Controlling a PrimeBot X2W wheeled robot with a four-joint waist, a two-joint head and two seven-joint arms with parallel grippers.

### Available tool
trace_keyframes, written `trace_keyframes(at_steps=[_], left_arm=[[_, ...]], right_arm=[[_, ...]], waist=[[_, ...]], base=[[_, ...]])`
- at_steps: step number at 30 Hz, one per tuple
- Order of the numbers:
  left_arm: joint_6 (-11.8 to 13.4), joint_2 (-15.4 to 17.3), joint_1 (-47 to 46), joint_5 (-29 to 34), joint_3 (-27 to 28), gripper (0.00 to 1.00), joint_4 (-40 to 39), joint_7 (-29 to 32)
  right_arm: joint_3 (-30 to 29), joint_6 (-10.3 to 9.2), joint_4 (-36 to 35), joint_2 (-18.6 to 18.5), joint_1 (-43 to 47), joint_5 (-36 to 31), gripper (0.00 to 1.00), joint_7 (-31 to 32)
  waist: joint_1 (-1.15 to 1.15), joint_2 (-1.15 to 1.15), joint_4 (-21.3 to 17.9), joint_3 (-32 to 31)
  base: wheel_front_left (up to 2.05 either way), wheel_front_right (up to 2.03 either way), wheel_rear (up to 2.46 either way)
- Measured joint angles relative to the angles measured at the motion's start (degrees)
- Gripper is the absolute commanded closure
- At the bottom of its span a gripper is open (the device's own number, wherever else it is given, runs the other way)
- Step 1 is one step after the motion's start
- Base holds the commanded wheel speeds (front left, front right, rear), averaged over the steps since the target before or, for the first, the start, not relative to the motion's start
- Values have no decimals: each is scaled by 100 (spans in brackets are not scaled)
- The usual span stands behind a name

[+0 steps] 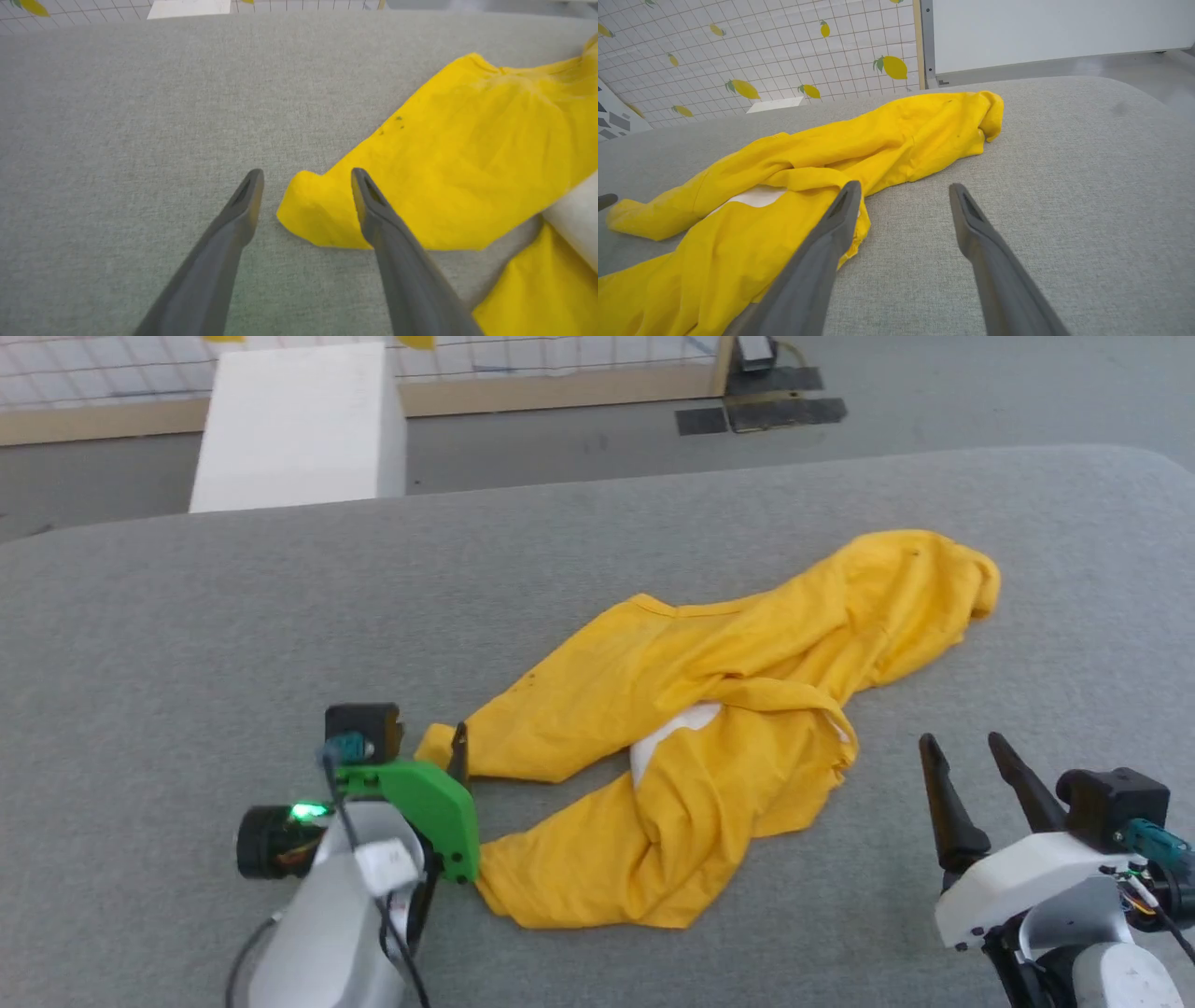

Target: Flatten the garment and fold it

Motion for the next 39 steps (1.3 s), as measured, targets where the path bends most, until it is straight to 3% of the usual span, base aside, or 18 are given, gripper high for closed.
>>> trace_keyframes(at_steps=[3, 8, 9, 10, 11, 16, 27, 31, 39], left_arm=[[204, 164, -232, 147, -37, 0, 269, 939], [111, 300, -415, 85, -108, 0, 354, 2084], [33, 347, -442, 68, -145, 12, 321, 2293], [-42, 400, -459, 48, -174, 97, 281, 2483], [-102, 427, -465, 12, -186, 100, 227, 2641], [-168, 430, -337, -135, -194, 100, -225, 2613], [513, 768, 724, -376, 857, 100, -1042, 1377], [554, 849, 1039, -523, 1038, 100, -1149, 1243], [476, 754, 1001, -621, 971, 100, -1196, 1024]], right_arm=[[62, 0, -76, 3, 0, 1, 0, 27], [137, 0, -94, 3, 0, 63, 0, 33], [147, 0, -97, 3, 0, 76, 0, 33], [148, 0, -97, 2, 0, 92, 0, 33], [152, 0, -98, 2, 0, 101, 0, 34], [76, 0, -123, 1, 3, 143, 0, 34], [-125, 0, -159, 4, 0, 99, 0, 32], [-250, 0, -118, 8, -115, -85, 0, 65], [-764, 0, 682, -51, -1600, -549, 0, 178]], waist=[[0, 0, -142, 40], [0, 0, -316, 130], [0, 0, -344, 152], [0, 0, -367, 170], [0, 0, -382, 185], [0, 0, -338, 230], [0, 0, 150, 112], [0, 0, 346, 86], [0, 0, 661, 300]], base=[[0, 0, 0], [0, 0, 0], [0, 0, 0], [0, 0, 0], [0, 0, 0], [0, 0, 0], [0, 0, 0], [0, 0, 0], [0, 0, 0]])
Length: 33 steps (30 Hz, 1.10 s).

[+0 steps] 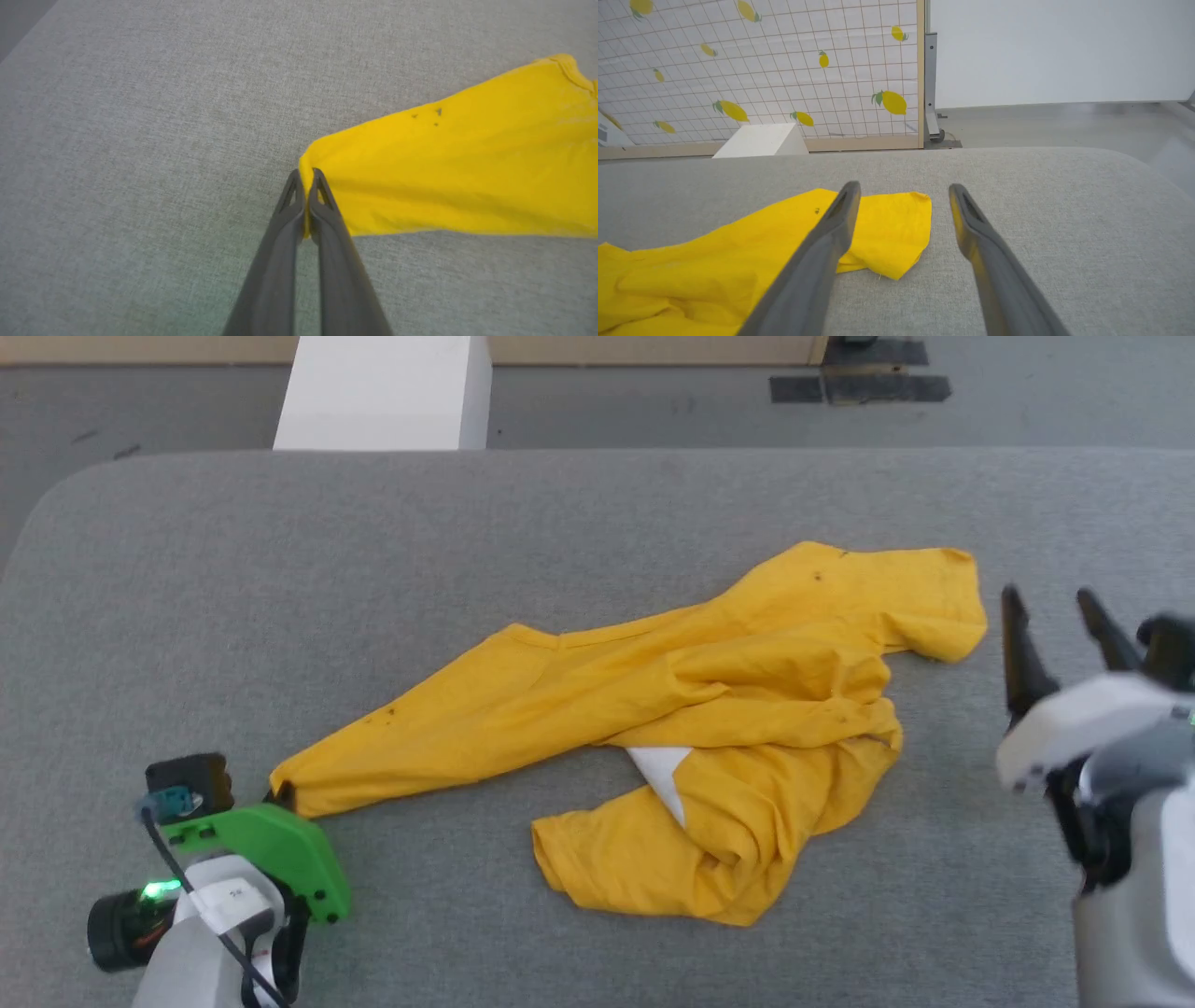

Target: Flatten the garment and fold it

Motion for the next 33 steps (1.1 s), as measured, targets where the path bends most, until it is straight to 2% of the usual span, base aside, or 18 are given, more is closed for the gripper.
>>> trace_keyframes(at_steps=[6, 9, 12, 18, 22, 23, 24, 25, 26, 29, 33], left_arm=[[-96, -125, -338, -25, -158, 100, -4, -125], [-129, -203, -481, -31, -260, 100, -76, -188], [-157, -247, -574, -31, -319, 100, -133, -248], [-182, -355, -642, -40, -443, 100, -201, -296], [-231, -366, -719, -47, -493, 100, -213, -298], [-231, -366, -730, -47, -499, 100, -216, -298], [-231, -366, -737, -48, -502, 100, -224, -298], [-233, -365, -740, -49, -509, 100, -230, -298], [-248, -360, -740, -49, -515, 100, -233, -294], [-278, -308, -742, -75, -519, 100, -245, -236], [-356, -165, -794, -98, -539, 100, -280, -169]], right_arm=[[-274, 0, 1372, -417, -1334, -170, 0, 508], [-578, -1, 2157, -569, -1952, -257, 0, 1101], [-737, -1, 2624, -673, -2345, -365, 0, 1581], [-983, -1, 3178, -865, -2884, -798, 0, 2531], [-1044, -2, 3200, -933, -3151, -962, 0, 3020], [-1042, -2, 3208, -945, -3197, -977, 13, 3164], [-1042, -2, 3211, -977, -3258, -990, 63, 3381], [-984, -1, 3207, -1001, -3300, -1047, 88, 3633], [-877, -1, 3189, -1029, -3356, -1144, 100, 3904], [-650, -1, 3031, -1037, -3378, -1210, 100, 4380], [-279, -1, 2695, -1029, -3262, -1031, 100, 4485]], waist=[[0, 0, 223, 299], [0, 0, 365, 504], [0, 0, 485, 683], [0, 0, 752, 1038], [0, 0, 909, 1197], [0, 0, 930, 1223], [0, 0, 950, 1252], [0, 0, 961, 1272], [0, 0, 958, 1279], [0, 0, 903, 1268], [0, 0, 783, 1227]], base=[[0, 0, 0], [0, 0, 0], [0, 0, 0], [0, 0, 0], [0, 0, 0], [0, 0, 0], [0, 0, 0], [0, 0, 0], [0, 0, 0], [0, 0, 0], [0, 0, 0]])
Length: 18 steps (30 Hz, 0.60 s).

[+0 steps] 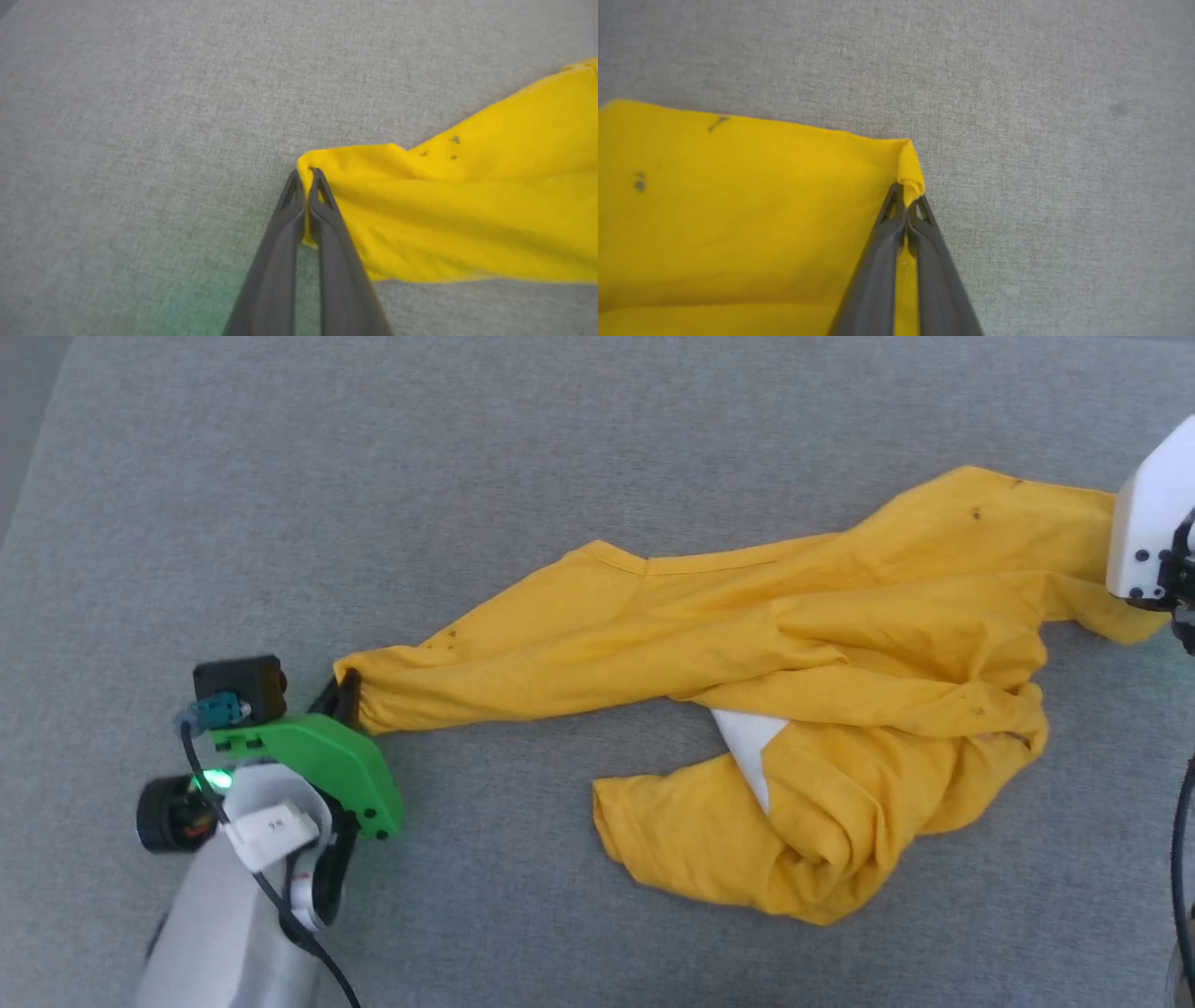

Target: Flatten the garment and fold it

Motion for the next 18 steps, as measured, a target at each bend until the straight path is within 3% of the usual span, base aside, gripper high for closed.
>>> trace_keyframes(at_steps=[8, 10, 13, 18], left_arm=[[-438, 747, -1083, 271, -119, 100, -287, 210], [-543, 1134, -1797, 535, -107, 100, -248, 275], [-573, 1457, -2661, 853, -92, 100, -196, 309], [-563, 1659, -4006, 1051, 91, 100, -51, -18]], right_arm=[[728, 0, -899, -471, -212, 371, 100, -642], [980, 0, -1160, -636, -593, 387, 100, -915], [1114, 1, -1306, -727, -1166, 411, 100, -1203], [1244, 1, -1507, -711, -2133, 263, 100, -1848]], waist=[[0, 0, -301, -8], [0, 0, -418, 45], [0, 0, -519, 175], [1, 0, -695, 445]], base=[[0, 0, 0], [0, 0, 0], [0, 0, 0], [0, 0, 0]])
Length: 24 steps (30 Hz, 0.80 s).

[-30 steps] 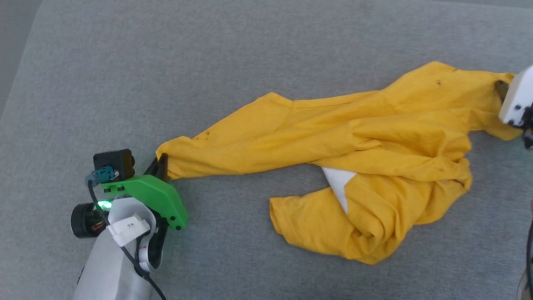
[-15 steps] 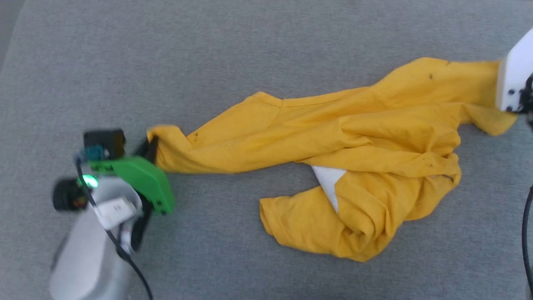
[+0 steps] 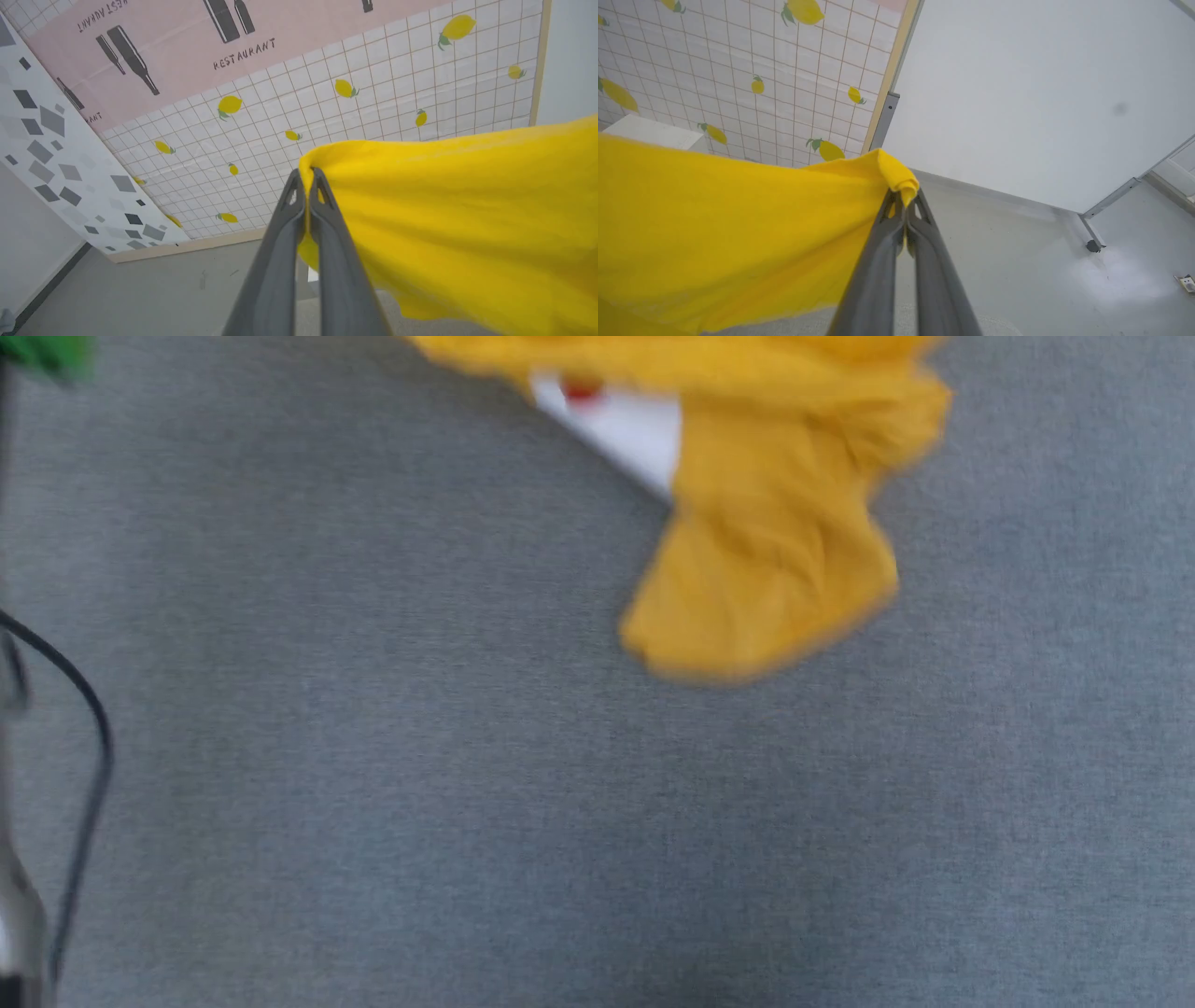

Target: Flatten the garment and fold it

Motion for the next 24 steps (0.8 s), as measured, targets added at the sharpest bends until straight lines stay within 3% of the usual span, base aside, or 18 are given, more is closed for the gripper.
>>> trace_keyframes(at_steps=[8, 12, 18, 24], left_arm=[[271, 201, -1802, 135, 391, 100, 385, -1161], [349, 213, -2247, 213, 387, 100, 547, -1589], [290, 124, -2164, 213, 198, 100, 1049, -1785], [49, -83, -988, 75, -87, 100, 1724, -1709]], right_arm=[[-64, 0, -129, 180, -1486, -526, 100, -1446], [-199, 0, -13, 278, -2040, -719, 100, -2100], [-205, 0, 695, 307, -1957, -721, 100, -2450], [93, 1, 1413, 243, -777, -252, 100, -2788]], waist=[[0, 0, -346, 463], [0, 0, -476, 630], [0, 0, -504, 614], [0, 0, -430, 359]], base=[[0, 0, 0], [0, 0, 0], [0, 0, 0], [0, 0, 0]])
